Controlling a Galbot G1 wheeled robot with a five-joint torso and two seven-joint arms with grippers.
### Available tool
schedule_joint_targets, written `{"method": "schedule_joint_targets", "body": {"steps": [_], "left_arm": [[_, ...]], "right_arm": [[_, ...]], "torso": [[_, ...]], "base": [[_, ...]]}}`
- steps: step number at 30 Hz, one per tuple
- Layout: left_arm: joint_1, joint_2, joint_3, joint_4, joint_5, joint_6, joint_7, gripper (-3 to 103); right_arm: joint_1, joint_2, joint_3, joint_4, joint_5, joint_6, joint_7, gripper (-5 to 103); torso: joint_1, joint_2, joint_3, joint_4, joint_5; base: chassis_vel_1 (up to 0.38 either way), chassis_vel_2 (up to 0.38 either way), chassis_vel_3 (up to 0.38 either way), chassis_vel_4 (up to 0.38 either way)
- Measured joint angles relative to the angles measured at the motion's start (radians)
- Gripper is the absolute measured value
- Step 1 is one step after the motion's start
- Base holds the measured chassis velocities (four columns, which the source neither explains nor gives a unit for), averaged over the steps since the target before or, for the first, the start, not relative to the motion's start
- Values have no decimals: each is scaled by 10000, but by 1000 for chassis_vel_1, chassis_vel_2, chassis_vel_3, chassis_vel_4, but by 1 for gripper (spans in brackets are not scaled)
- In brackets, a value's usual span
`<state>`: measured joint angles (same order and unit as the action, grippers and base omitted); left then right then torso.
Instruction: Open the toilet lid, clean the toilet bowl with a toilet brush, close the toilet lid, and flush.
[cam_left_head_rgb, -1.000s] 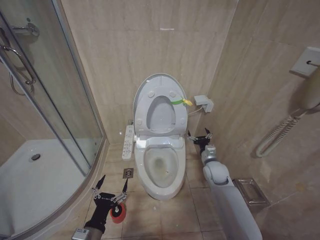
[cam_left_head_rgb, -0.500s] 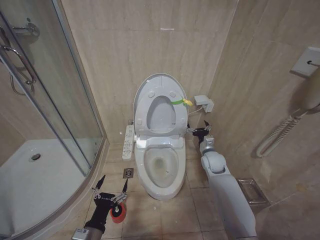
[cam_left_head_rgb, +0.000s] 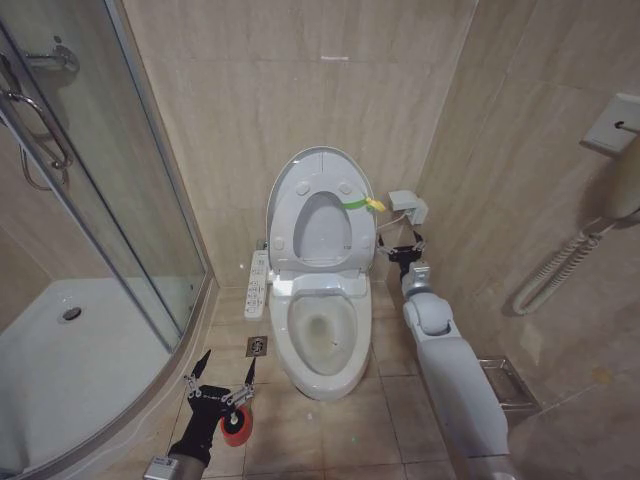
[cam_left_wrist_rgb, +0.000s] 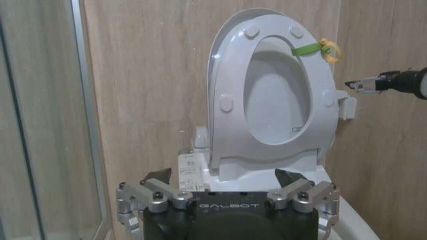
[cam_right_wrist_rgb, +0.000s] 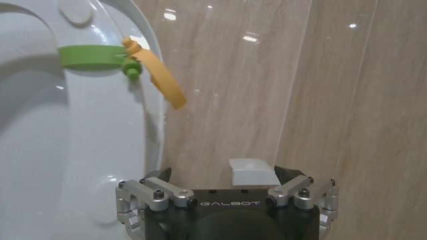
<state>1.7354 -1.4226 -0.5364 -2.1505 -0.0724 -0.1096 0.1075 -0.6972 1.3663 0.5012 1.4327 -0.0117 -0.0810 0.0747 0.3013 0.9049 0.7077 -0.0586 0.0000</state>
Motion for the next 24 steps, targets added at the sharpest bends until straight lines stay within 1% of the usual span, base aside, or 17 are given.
{"method": "schedule_joint_targets", "body": {"steps": [6, 11, 13, 17, 24], "left_arm": [[0, 0, 0, 0, 0, 0, 0, 100], [0, 0, 0, 0, 0, 0, 0, 100], [0, 0, 1, 0, 0, 0, 0, 100], [0, 0, 0, 0, 0, 0, 0, 100], [0, 0, 0, 0, 0, 0, 0, 100]], "right_arm": [[328, -51, 13, -325, -13, 137, 45, 100], [411, -86, -64, -327, 315, 86, 28, 100], [445, -143, -76, -269, 465, -46, 18, 100], [463, -206, -65, -160, 543, -235, -39, 100], [462, -252, -41, -111, 610, -213, -25, 100]], "torso": [[0, 0, 0, 1, 0], [0, 0, 0, 2, 0], [0, 0, 0, 1, 0], [0, 0, 0, 1, -1], [-1, 1, -1, 1, 0]], "base": [[0, 0, 0, 0], [0, 0, 0, 0], [0, 0, 0, 0], [0, 0, 0, 0], [0, 0, 0, 0]]}}
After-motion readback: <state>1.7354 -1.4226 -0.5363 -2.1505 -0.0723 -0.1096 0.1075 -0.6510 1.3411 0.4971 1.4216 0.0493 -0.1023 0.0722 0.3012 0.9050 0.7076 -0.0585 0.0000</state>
